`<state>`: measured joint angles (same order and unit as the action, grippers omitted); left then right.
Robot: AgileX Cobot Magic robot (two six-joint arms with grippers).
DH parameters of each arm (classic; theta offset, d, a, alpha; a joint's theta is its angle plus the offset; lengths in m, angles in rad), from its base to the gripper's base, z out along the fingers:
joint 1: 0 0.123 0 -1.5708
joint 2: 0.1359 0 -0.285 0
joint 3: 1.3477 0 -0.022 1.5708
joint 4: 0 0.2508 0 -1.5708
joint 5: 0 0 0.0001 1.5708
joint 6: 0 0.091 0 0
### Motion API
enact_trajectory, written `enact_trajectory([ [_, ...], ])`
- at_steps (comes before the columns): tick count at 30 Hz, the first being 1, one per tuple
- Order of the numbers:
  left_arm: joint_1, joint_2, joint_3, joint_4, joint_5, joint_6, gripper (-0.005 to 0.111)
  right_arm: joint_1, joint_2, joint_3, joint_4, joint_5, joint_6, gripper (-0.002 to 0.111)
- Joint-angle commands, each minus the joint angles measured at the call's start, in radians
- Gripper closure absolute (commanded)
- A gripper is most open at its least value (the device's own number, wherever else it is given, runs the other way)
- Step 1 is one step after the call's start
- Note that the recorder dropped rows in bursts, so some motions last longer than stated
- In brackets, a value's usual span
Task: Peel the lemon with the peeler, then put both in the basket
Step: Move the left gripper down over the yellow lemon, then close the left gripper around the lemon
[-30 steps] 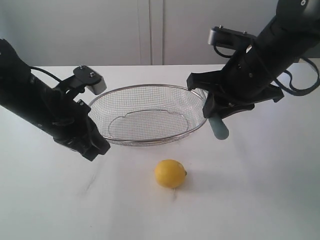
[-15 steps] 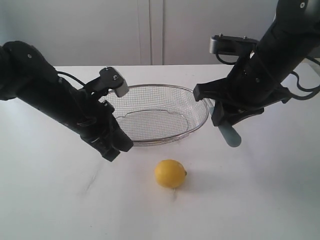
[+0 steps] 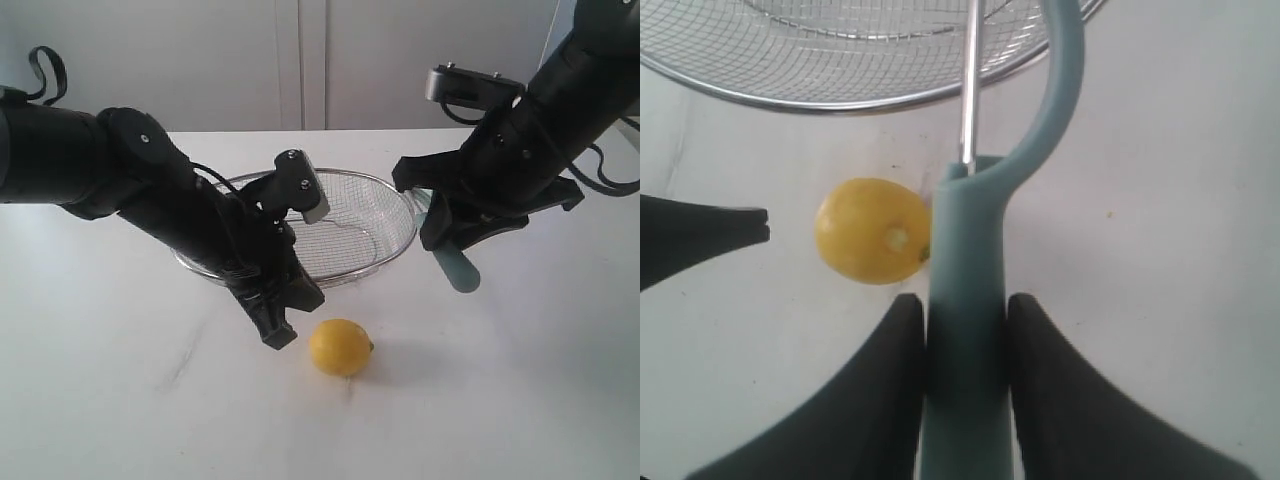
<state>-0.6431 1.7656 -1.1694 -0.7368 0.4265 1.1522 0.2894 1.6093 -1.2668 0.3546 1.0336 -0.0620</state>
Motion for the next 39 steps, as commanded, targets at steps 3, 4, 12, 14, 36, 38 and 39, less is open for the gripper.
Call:
enact_trajectory([
  [3,-0.040,0.014,-0.018,-0.018,0.011,0.064,0.106,-0.044,-0.013,0.002,0.008,-0.012,-0.023,0.108],
  [4,-0.048,0.019,-0.018,-0.018,0.011,0.081,0.103,-0.049,-0.013,0.002,0.008,-0.012,-0.023,0.108],
  [12,-0.063,0.036,-0.018,-0.018,0.007,0.171,0.061,-0.060,-0.013,0.002,0.006,-0.014,-0.023,0.108],
  [14,-0.065,0.043,-0.016,-0.018,0.011,0.196,0.051,-0.060,-0.013,0.002,0.006,-0.016,-0.023,0.108],
  [36,-0.068,0.120,-0.016,-0.060,-0.008,0.294,0.033,-0.060,-0.013,0.002,0.006,-0.075,-0.023,0.108],
  [38,-0.068,0.120,-0.016,-0.094,-0.011,0.330,0.033,-0.060,-0.013,0.002,0.006,-0.079,-0.023,0.108],
  [39,-0.068,0.120,-0.016,-0.115,-0.014,0.348,0.033,-0.060,-0.013,0.002,0.006,-0.079,-0.023,0.108],
])
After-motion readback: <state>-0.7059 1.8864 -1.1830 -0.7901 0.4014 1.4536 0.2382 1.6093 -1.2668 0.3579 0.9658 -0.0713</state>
